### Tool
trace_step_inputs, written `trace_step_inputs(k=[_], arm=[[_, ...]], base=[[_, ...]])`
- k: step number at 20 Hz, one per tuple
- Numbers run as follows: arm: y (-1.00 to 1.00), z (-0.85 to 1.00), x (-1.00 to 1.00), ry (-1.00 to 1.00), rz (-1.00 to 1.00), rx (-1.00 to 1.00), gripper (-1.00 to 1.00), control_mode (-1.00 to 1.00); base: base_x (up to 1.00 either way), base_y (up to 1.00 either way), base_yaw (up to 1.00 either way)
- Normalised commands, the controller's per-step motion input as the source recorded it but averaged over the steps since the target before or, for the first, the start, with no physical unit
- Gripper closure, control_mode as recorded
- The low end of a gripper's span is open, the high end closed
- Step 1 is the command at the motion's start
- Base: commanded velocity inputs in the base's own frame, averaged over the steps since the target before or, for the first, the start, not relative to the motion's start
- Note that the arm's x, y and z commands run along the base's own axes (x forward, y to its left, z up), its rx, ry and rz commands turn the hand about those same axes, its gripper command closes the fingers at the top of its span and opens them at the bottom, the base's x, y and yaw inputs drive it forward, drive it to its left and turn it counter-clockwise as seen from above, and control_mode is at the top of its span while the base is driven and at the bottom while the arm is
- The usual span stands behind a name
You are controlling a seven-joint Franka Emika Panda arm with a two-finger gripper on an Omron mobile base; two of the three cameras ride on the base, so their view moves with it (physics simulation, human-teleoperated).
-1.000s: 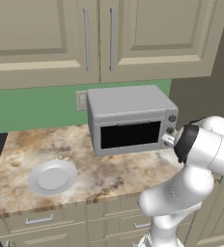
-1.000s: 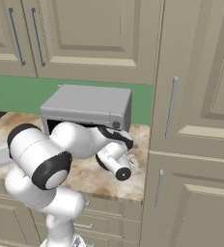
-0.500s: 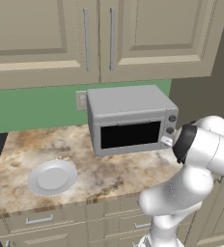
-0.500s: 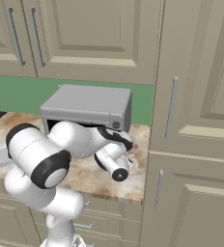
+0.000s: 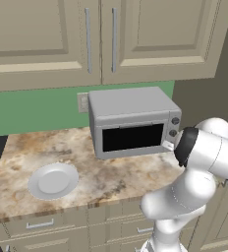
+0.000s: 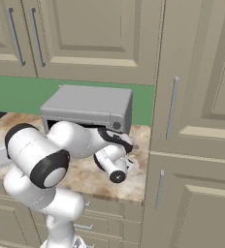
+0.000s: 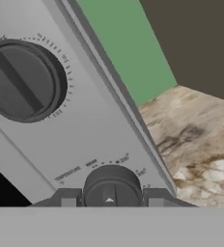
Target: Pull the toaster oven rack outwards. Pick up the baguette from the plate and place it on the toaster oven rack. Close the toaster oven door fully and set the temperature to the lowest setting.
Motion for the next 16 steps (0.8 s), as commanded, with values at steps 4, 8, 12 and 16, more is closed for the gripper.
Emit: trace_step_inputs(k=[4,8,12,16], arm=[[-0.01,0.0,0.0,-0.05,0.0,-0.13,1.0,-1.0],[-0.03,0.0,0.0,-0.04,0.0,-0.13,1.0,-1.0],[-0.01,0.0,0.0,0.0,0.0,-0.16,1.0,-1.0],[-0.06,0.0,0.0,0.0,0.0,-0.15,1.0,-1.0]], base=[[0.0,0.0,0.0],[0.0,0.0,0.0],[0.0,0.0,0.0],[0.0,0.0,0.0]])
